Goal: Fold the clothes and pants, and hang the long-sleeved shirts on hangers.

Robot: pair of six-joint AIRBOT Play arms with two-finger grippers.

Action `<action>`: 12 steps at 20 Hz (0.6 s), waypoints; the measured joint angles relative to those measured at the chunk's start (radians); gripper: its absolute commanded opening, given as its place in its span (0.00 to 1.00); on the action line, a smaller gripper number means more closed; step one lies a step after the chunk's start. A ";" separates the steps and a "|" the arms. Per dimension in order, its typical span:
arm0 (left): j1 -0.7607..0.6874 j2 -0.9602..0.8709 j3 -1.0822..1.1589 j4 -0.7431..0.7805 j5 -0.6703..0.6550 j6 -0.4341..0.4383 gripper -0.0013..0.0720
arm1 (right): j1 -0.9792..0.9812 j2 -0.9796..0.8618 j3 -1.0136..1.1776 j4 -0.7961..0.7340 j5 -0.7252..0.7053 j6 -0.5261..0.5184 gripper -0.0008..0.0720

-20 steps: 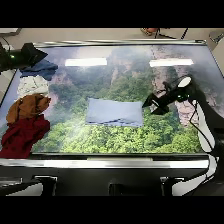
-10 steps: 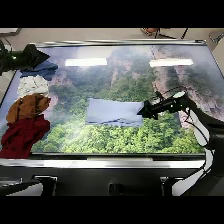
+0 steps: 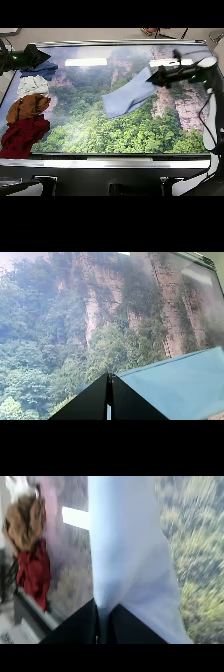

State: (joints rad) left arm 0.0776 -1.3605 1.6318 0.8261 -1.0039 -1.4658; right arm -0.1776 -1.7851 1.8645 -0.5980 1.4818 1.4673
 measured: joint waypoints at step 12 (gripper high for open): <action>-0.006 0.000 0.000 0.000 0.000 0.000 0.04 | -0.586 -0.001 0.166 -0.185 -0.037 0.204 0.06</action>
State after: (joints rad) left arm 0.0711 -1.3605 1.6318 0.8265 -1.0042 -1.4662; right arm -0.7635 -1.7863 2.0300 -0.7830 1.4452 1.6711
